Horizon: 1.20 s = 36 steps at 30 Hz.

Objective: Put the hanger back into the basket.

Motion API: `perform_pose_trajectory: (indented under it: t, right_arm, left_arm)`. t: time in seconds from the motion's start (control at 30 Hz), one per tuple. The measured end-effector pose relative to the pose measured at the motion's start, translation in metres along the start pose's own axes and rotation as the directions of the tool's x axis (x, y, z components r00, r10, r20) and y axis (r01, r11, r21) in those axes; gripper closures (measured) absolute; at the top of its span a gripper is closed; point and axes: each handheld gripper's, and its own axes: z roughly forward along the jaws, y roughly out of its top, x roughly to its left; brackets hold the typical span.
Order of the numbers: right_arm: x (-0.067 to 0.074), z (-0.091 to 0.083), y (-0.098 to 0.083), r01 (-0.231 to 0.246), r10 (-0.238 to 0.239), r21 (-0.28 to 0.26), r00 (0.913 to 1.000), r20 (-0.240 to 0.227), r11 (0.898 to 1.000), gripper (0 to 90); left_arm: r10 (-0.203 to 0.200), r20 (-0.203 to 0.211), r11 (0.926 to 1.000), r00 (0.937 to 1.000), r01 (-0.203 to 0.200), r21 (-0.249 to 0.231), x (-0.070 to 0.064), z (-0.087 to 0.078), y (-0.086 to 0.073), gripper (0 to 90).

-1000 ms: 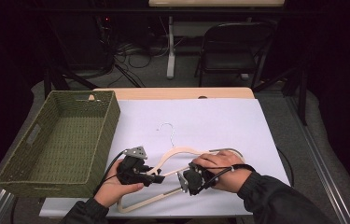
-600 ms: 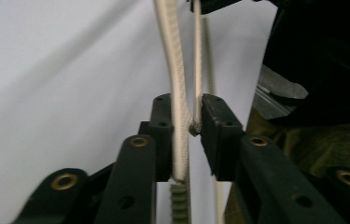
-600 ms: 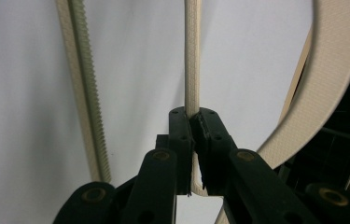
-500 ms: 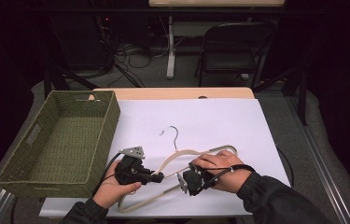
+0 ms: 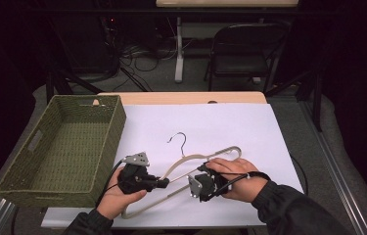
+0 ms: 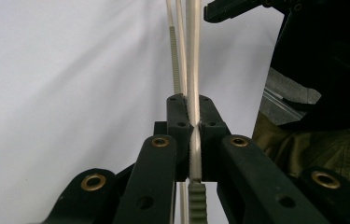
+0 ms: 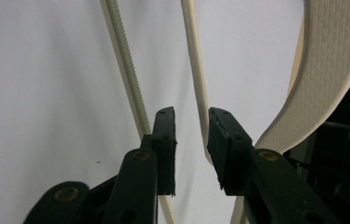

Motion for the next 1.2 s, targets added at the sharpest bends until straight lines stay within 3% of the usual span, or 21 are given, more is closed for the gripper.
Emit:
perform_pose_trajectory:
  t: [0.2, 0.37, 0.47, 0.63, 0.73, 0.83, 0.9, 1.0, 1.1, 1.2]
  right_arm:
    - [-0.001, -0.001, -0.007, -0.049, 0.049, -0.016, 0.9988, -0.001, 0.999, 59.5]
    - [-0.001, 0.0, -0.013, -0.098, 0.098, -0.033, 0.9952, -0.001, 0.995, 52.0]
    - [-0.002, 0.001, -0.017, -0.125, 0.125, -0.023, 0.9922, 0.001, 0.992, 50.0]
    - [-0.004, 0.001, -0.021, -0.161, 0.162, -0.032, 0.9869, 0.003, 0.986, 47.0]
    - [-0.005, 0.003, -0.023, -0.186, 0.187, -0.024, 0.9825, 0.0, 0.982, 45.2]
    - [-0.004, 0.003, -0.026, -0.202, 0.202, -0.025, 0.9794, 0.001, 0.979, 45.2]
    - [-0.005, 0.004, -0.029, -0.224, 0.224, -0.019, 0.9745, 0.002, 0.974, 44.0]
    - [-0.005, 0.006, -0.033, -0.263, 0.262, -0.006, 0.9648, -0.015, 0.965, 42.4]
    - [-0.004, 0.006, -0.037, -0.292, 0.293, 0.01, 0.956, -0.02, 0.956, 39.5]
    - [-0.004, 0.007, -0.042, -0.319, 0.319, 0.012, 0.9477, -0.016, 0.948, 34.9]
  left_arm:
    - [-0.012, -0.05, 0.9992, 0.9987, 0.01, -0.038, -0.004, -0.01, 0.003, 86.9]
    - [-0.039, -0.148, 0.9962, 0.9882, 0.027, -0.083, -0.008, -0.022, 0.004, 86.9]
    - [-0.059, -0.204, 0.9948, 0.9771, 0.041, -0.094, -0.008, -0.027, 0.005, 86.9]
    - [-0.056, -0.29, 0.9956, 0.9554, 0.032, -0.087, -0.008, -0.031, 0.005, 86.9]
    - [-0.059, -0.349, 0.9957, 0.9353, 0.03, -0.088, -0.011, -0.033, 0.006, 86.9]
    - [-0.069, -0.378, 0.995, 0.9231, 0.037, -0.093, -0.013, -0.039, 0.007, 86.9]
    - [-0.084, -0.388, 0.9934, 0.9181, 0.047, -0.104, -0.014, -0.045, 0.009, 86.9]
    - [-0.087, -0.415, 0.993, 0.9056, 0.046, -0.109, -0.018, -0.057, 0.012, 86.9]
    - [-0.096, -0.427, 0.9907, 0.8993, 0.044, -0.128, -0.021, -0.075, 0.016, 86.9]
    - [-0.102, -0.447, 0.9885, 0.8889, 0.04, -0.146, -0.023, -0.097, 0.019, 86.9]
